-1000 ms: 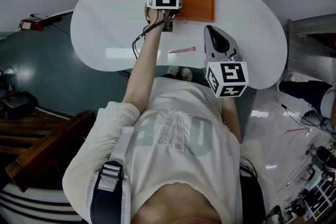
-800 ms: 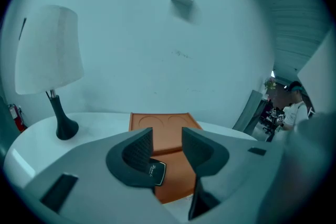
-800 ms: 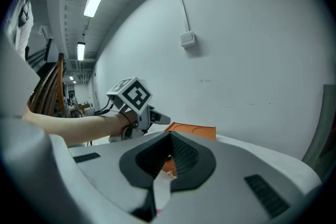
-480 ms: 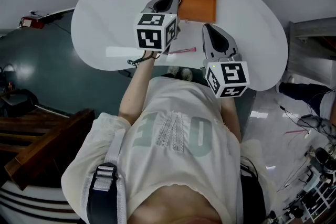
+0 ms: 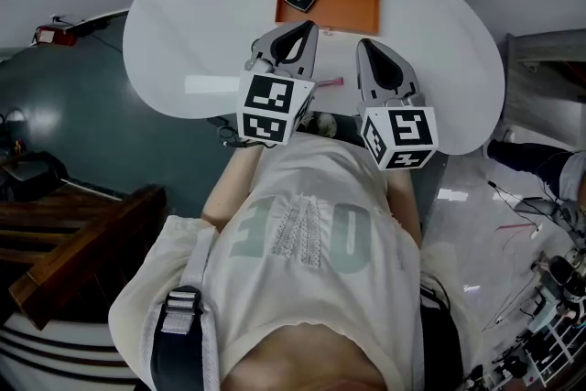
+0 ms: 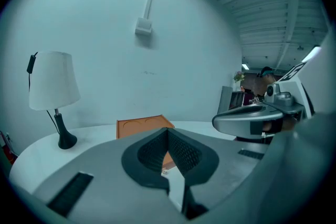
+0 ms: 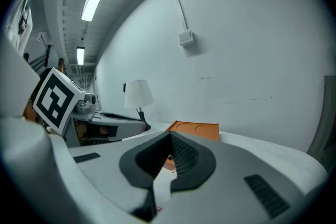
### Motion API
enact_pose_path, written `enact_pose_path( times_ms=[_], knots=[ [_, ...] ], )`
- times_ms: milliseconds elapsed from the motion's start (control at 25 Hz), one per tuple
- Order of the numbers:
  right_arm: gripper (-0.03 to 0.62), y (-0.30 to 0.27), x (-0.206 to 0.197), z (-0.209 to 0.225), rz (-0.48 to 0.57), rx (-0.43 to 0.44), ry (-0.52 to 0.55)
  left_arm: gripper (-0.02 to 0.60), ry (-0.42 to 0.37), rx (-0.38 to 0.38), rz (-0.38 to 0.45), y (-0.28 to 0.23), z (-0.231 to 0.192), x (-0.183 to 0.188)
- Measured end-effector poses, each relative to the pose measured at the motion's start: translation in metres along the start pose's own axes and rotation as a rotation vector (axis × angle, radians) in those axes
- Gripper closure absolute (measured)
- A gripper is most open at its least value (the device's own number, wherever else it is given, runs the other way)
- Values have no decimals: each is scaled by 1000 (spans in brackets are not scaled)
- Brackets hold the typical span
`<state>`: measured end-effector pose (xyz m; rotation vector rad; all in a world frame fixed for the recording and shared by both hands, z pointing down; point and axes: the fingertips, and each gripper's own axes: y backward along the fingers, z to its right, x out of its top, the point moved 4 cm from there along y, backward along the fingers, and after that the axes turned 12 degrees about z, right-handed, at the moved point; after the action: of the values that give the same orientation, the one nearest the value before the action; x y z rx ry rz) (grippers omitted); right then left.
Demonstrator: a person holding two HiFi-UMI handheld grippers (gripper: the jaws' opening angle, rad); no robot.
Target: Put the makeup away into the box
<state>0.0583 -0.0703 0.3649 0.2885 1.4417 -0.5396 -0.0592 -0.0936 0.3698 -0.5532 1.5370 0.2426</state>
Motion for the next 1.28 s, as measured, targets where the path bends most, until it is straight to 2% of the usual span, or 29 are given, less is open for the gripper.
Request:
enact_pose_path(
  times_ms=[80,200,240,280,320,440,640,760,920,1000,1080,1120,1280],
  knots=[
    [597,2,-1,0,-3,-1,0,575,-5,-50,-31,-1,3,-6],
    [597,4,-2,0,-6,-1,1,573,-42,-237,-177,-7,19,-40],
    [597,5,-2,0,-6,-1,2,547,-52,-296,-247,-9,24,-57],
    [597,6,-2,0,-5,-1,3,494,-64,-345,-316,-9,29,-75],
    [597,7,-3,0,-5,-2,3,474,-82,-384,-378,-9,33,-91],
    [597,10,-5,-1,-9,-4,3,468,-194,-485,-525,-4,45,-130],
    [597,14,-10,0,-23,-12,2,468,-384,-642,-709,6,63,-180],
    [597,15,-9,1,-22,-18,-2,459,-456,-681,-756,6,65,-195],
    [597,15,-11,1,-28,-20,-5,459,-478,-691,-794,3,63,-204],
    [597,15,-12,1,-31,-21,-7,459,-461,-693,-813,1,61,-207],
    [597,14,-13,1,-34,-22,-10,461,-407,-686,-823,-2,58,-207],
    [597,14,-13,2,-36,-23,-12,482,-388,-683,-826,-4,56,-206],
    [597,12,-14,2,-39,-18,-14,522,-400,-690,-838,-9,53,-204]
  ],
)
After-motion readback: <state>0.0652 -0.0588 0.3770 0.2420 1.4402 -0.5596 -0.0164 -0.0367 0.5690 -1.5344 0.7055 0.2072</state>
